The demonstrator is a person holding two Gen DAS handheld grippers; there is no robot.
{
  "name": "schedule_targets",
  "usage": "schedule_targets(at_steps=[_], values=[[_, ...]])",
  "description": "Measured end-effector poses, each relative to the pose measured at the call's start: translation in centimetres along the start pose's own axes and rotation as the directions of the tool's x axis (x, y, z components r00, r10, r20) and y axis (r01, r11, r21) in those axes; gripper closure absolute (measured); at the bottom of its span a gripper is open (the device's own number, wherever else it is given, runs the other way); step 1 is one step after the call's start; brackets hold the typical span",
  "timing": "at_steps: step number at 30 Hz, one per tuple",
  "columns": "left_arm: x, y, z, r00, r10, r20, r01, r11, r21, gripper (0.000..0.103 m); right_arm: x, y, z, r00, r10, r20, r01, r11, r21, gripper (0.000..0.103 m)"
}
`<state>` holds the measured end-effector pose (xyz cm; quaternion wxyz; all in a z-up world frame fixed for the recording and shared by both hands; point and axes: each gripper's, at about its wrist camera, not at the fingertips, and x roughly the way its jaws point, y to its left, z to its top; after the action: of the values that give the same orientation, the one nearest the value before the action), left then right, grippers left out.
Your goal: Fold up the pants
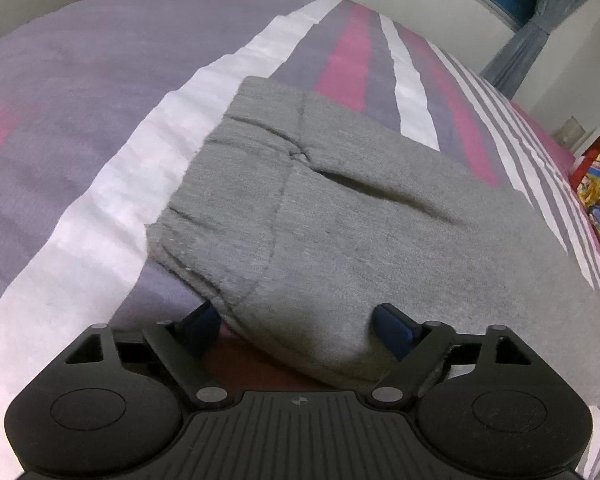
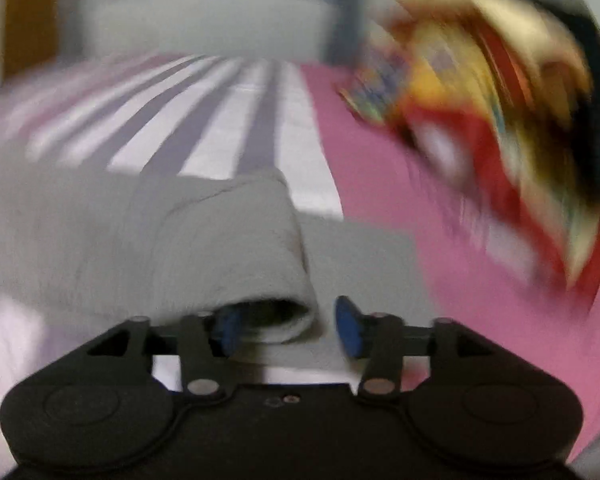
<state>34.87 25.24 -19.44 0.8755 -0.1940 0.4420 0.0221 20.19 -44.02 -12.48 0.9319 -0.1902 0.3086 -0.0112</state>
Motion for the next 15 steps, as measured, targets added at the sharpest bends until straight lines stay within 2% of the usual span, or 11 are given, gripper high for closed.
schedule_targets(at_steps=[2, 5, 6, 7, 8, 9, 10, 11, 12, 13, 15], values=[[0.1, -0.3, 0.0, 1.0, 0.006, -0.001, -0.006, 1.0, 0.01, 0.014, -0.1, 1.0, 0.6, 0.999, 0.005, 0.034, 0.0, 0.988, -0.154, 0.051], [0.1, -0.4, 0.1, 1.0, 0.01, -0.002, -0.01, 1.0, 0.015, 0.012, 0.1, 2.2, 1.6, 0.998, 0.036, 0.057, -0.02, 0.964, -0.264, 0.056], [0.1, -0.4, 0.1, 1.0, 0.009, -0.001, -0.009, 1.0, 0.015, 0.012, 0.2, 2.6, 1.8, 0.998, 0.039, 0.057, -0.02, 0.955, -0.295, 0.062], [0.1, -0.4, 0.1, 1.0, 0.007, -0.001, -0.007, 1.0, 0.016, 0.012, 0.3, 2.8, 2.1, 0.998, 0.049, 0.051, -0.03, 0.947, -0.319, 0.084], [0.0, -0.3, 0.1, 1.0, 0.004, -0.001, -0.004, 1.0, 0.018, 0.012, 1.2, 2.7, 2.4, 0.998, 0.053, 0.043, -0.036, 0.948, -0.315, 0.096], [0.0, -0.3, 0.1, 1.0, 0.002, 0.0, -0.002, 1.0, 0.018, 0.012, 1.8, 1.9, 2.9, 0.998, 0.043, 0.049, -0.03, 0.97, -0.241, 0.097], [0.0, -0.2, 0.0, 1.0, -0.001, 0.001, 0.001, 1.0, 0.02, 0.012, 1.5, 0.4, 3.2, 0.997, 0.031, 0.071, -0.022, 0.993, -0.114, 0.097], [-0.1, -0.2, -0.1, 1.0, -0.003, 0.002, 0.003, 1.0, 0.022, 0.012, 1.2, -2.0, 3.5, 0.996, 0.018, 0.093, -0.027, 0.996, 0.089, 0.097], [-0.1, -0.2, -0.1, 1.0, -0.005, 0.004, 0.005, 1.0, 0.023, 0.012, 1.4, -4.1, 3.0, 0.994, 0.012, 0.106, -0.038, 0.969, 0.245, 0.097], [-0.1, -0.1, -0.2, 1.0, -0.007, 0.005, 0.007, 1.0, 0.025, 0.012, 1.3, -6.3, 2.3, 0.993, -0.009, 0.117, -0.04, 0.913, 0.405, 0.097], [-0.1, -0.1, -0.3, 1.0, -0.01, 0.008, 0.01, 1.0, 0.027, 0.012, 2.1, -10.2, -0.4, 0.996, -0.038, 0.076, -0.021, 0.757, 0.654, 0.097]])
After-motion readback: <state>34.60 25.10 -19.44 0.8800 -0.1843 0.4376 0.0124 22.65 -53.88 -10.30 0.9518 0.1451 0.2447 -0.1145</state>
